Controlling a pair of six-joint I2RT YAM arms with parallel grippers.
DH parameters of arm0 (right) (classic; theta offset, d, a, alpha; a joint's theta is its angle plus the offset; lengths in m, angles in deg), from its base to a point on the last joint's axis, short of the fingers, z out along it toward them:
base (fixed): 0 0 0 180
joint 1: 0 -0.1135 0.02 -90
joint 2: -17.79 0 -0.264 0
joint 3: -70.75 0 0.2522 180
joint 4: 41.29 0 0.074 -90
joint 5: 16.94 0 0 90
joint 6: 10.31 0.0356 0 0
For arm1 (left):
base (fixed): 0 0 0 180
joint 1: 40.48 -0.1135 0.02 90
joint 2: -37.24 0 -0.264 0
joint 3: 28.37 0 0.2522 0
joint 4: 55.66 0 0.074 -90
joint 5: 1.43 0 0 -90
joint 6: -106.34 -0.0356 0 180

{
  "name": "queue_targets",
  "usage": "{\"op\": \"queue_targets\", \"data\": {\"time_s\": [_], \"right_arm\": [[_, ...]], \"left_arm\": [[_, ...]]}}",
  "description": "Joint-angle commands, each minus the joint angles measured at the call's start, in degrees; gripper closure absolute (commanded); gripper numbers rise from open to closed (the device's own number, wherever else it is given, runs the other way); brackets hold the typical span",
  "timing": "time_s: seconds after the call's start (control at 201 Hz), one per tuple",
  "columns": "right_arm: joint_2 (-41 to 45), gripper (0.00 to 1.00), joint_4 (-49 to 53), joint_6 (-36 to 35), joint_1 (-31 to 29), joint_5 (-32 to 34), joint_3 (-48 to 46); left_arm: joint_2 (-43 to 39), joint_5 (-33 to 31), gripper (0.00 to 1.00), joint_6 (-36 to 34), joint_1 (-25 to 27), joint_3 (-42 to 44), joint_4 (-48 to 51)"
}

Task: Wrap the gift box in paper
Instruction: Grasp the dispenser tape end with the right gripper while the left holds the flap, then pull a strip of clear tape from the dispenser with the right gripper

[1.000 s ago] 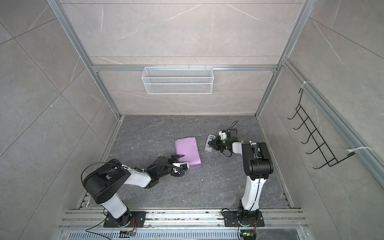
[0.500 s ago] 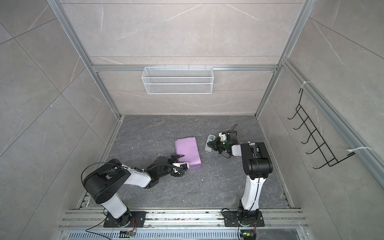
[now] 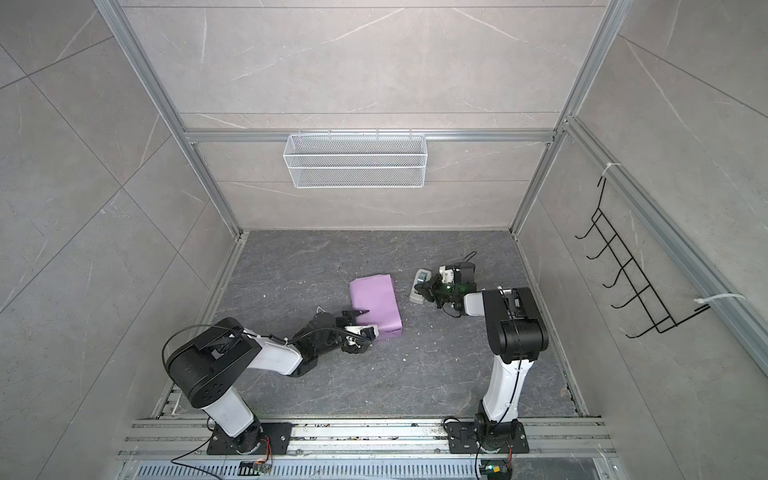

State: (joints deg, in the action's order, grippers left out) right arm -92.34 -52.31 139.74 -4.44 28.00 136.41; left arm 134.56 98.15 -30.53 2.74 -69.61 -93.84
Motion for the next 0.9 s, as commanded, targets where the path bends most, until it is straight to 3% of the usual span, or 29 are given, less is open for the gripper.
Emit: {"op": "queue_targets", "data": {"time_s": [0.0,0.891], "right_arm": [[3.43,1.0,-2.83,1.31,-1.31,-3.12,-0.81],[7.56,1.0,-8.39,3.9,-1.96,-3.5,-9.93]], "left_arm": [[0.13,-0.83,0.15,1.52,-0.64,0.04,2.18],[0.35,-1.21,0.15,1.48,-0.62,-0.07,2.16]]}}
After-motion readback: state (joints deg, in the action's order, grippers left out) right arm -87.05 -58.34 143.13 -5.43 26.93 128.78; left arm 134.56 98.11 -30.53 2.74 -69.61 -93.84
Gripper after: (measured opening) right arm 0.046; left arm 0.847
